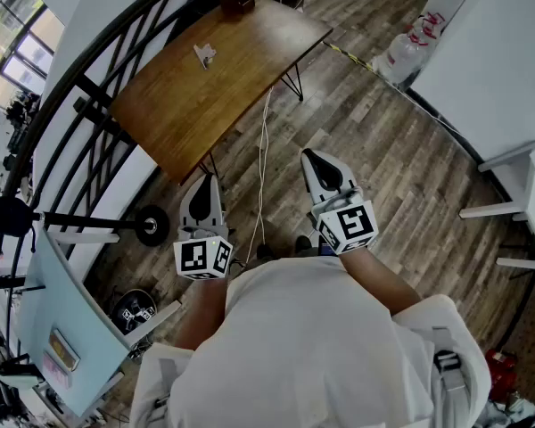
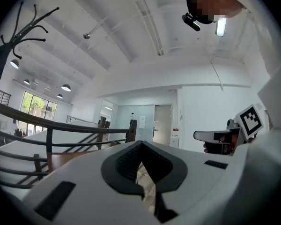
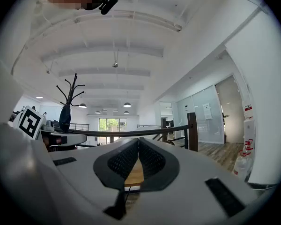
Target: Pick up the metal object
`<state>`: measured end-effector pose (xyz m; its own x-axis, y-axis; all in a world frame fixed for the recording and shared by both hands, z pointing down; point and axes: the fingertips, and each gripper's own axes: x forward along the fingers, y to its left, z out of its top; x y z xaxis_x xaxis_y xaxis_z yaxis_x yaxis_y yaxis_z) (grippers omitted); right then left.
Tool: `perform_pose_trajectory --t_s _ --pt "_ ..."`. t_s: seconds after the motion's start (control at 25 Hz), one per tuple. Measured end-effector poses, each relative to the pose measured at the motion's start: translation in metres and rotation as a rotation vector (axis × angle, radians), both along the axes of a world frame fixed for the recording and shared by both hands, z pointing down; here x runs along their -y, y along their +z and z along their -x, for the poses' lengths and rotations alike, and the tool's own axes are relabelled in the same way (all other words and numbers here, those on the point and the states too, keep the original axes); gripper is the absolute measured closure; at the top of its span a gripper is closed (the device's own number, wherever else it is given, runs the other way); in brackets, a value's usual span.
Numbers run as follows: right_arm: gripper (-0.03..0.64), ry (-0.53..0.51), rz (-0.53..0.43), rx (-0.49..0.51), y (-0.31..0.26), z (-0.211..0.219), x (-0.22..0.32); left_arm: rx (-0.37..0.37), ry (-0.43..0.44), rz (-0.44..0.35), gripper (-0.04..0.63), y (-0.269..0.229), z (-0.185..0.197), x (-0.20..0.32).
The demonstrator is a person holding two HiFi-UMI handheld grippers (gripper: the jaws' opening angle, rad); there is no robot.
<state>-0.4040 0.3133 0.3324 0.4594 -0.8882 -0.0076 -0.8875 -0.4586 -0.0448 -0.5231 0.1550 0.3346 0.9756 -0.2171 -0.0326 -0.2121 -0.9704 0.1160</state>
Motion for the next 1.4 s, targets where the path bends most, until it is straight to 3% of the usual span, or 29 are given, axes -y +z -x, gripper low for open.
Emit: perform_pose_trajectory --t_s 0.4,0.68,0.88,1.12,1.4 --pt "0.592 0.004 -0.043 0.022 0.006 -0.054 -0.047 0.008 -0.014 -0.004 0.583 0.001 -0.030 -0.028" --pt "0.592 -0.066 -0.081 0.020 0.009 -0.070 -0.091 0.019 -0.035 0.022 0.583 0.004 -0.047 -0.059" --pt "0.592 -0.057 -0.070 0.063 0.030 -0.084 -0.115 0.047 -0.027 0.039 0.583 0.020 -0.055 -0.077" --pt "0.592 -0.054 -0.045 0.068 0.037 -0.106 -0.118 0.070 -0.022 0.079 0.583 0.030 -0.083 -0.076" --pt "0.592 -0.062 -0.011 0.064 0.042 -0.151 -0.096 0.048 0.001 0.102 0.583 0.044 -0.138 -0.051"
